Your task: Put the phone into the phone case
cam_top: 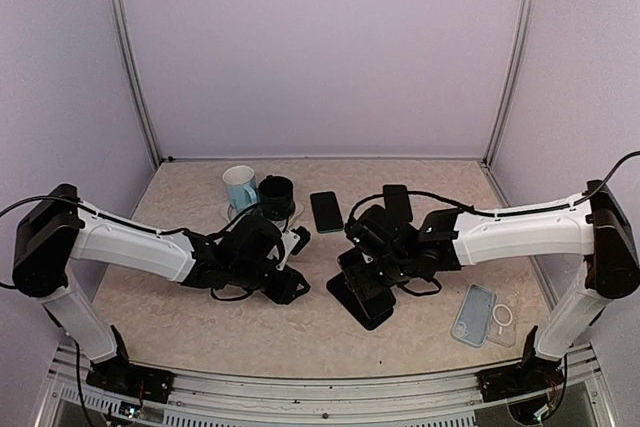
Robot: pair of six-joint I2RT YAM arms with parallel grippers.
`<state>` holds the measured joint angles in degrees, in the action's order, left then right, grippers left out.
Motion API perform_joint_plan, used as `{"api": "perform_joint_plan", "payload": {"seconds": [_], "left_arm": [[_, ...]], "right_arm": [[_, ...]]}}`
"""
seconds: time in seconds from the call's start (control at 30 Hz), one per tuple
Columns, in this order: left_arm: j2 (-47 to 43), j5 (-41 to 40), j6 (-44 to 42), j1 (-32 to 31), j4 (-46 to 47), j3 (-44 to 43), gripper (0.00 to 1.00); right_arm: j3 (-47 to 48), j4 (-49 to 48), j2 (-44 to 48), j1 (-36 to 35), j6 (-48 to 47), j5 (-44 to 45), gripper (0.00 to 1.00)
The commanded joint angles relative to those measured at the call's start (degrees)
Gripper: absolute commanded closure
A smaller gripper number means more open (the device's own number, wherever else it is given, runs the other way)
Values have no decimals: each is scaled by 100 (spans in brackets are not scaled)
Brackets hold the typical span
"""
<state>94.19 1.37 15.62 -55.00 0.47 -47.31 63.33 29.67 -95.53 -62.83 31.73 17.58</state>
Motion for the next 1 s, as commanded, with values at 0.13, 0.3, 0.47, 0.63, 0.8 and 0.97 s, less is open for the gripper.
{"api": "perform_joint_plan", "payload": {"seconds": [0.13,0.3,0.47,0.63,0.8,0.97], "left_arm": [[796,255,-197,64,-327,-1282,46],[1656,426,-295,101,-722,-2138,46],[2104,489,-325,105,-1148,-2547,45],[2328,472,-325,64,-1512,-2710,48],[2662,111,-531,-133,-1906,-3104,57],[2894,-110,-661,-230,-2085,-3397,79]], "right_arm": [[-544,-333,1266,877,-307,-133,59],[-894,-422,1772,1245,-527,12,59],[-1286,-753,2201,1548,-802,-267,59],[-1447,-719,2233,1705,-1001,-221,59],[-1577,-703,2276,1738,-1074,-129,59],[-1670,-787,2359,1741,-1038,-216,59]]}}
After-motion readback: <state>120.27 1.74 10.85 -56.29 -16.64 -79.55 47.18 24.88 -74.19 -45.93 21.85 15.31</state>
